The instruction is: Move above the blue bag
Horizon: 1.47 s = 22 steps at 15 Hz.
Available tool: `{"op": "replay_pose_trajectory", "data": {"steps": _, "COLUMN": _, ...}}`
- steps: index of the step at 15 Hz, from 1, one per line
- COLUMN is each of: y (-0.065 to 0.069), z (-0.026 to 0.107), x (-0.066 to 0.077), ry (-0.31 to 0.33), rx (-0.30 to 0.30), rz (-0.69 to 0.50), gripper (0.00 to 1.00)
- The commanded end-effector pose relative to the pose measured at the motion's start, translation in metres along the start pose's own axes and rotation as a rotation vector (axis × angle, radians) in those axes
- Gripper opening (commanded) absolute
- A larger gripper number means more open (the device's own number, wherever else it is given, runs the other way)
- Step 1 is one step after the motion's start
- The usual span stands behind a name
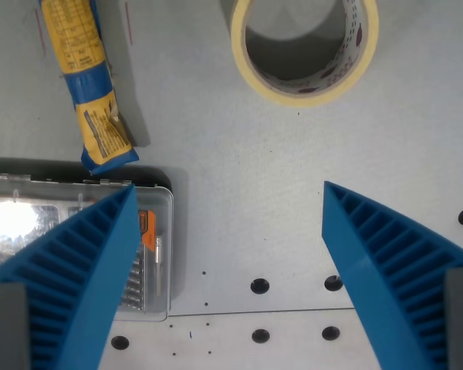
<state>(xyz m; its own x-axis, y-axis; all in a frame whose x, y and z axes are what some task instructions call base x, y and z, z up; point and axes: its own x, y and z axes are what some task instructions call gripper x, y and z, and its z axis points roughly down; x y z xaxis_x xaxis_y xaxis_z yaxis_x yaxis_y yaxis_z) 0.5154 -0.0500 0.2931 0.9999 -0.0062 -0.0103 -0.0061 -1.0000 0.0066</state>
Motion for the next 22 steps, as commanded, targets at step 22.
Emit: {"op": "replay_pose_trajectory", "data": {"steps": 22, "y": -0.024, "z": 0.031, "x": 0.010, "ry": 0.031, "rx": -0.020, "rz": -0.022, "gripper": 1.00}}
